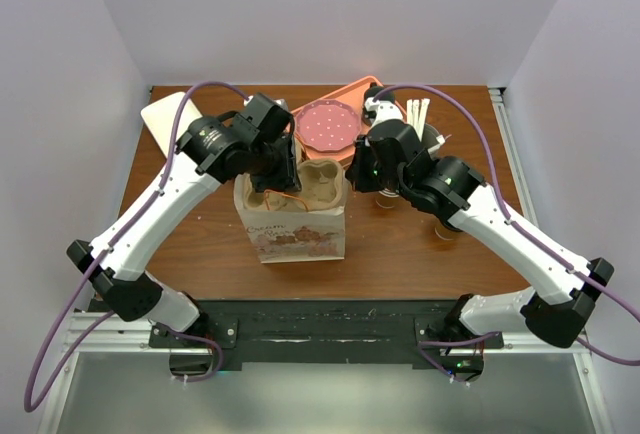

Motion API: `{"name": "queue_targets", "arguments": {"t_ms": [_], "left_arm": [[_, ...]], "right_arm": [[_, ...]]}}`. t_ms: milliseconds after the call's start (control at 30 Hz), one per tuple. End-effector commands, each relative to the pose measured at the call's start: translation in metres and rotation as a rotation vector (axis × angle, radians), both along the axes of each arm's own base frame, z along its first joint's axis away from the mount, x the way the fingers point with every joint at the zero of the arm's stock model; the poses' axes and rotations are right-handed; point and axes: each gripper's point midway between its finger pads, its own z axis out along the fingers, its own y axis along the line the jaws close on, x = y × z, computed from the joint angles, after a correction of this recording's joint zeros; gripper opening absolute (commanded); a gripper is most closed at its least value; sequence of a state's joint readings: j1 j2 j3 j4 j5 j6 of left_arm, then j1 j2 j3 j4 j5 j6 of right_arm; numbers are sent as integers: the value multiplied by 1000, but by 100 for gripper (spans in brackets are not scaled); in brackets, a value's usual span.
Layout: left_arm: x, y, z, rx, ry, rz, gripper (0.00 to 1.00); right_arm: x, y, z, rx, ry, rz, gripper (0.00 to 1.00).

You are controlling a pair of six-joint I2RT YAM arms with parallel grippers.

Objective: Pack the takeout coffee

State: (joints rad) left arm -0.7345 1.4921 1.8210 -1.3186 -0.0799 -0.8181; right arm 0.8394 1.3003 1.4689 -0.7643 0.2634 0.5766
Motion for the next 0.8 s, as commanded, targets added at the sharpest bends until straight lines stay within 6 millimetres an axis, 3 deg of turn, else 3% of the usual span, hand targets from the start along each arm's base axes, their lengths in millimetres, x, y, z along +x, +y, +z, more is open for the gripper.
{"name": "queue_targets", "arguments": {"t_ms": [0, 267, 367, 400, 533, 767], "left_arm": [[2, 4, 6, 4, -41, 15, 7], [6, 1, 3, 6, -23, 28, 8], [3, 0, 4, -2, -19, 18, 8], [2, 0, 3, -2, -15, 15, 8], [1, -2, 1, 0, -8, -9, 8], [-1, -5, 1, 0, -3, -52, 8]], "right_arm": [[2, 5, 15, 53, -47, 3, 0], [0, 6, 7, 52, -41, 23, 0], [0, 8, 12, 66, -57, 34, 1], [-1, 10, 16, 80, -64, 42, 13], [0, 18, 26, 73, -86, 101, 32], [6, 16, 16, -23, -116, 147, 38]]}}
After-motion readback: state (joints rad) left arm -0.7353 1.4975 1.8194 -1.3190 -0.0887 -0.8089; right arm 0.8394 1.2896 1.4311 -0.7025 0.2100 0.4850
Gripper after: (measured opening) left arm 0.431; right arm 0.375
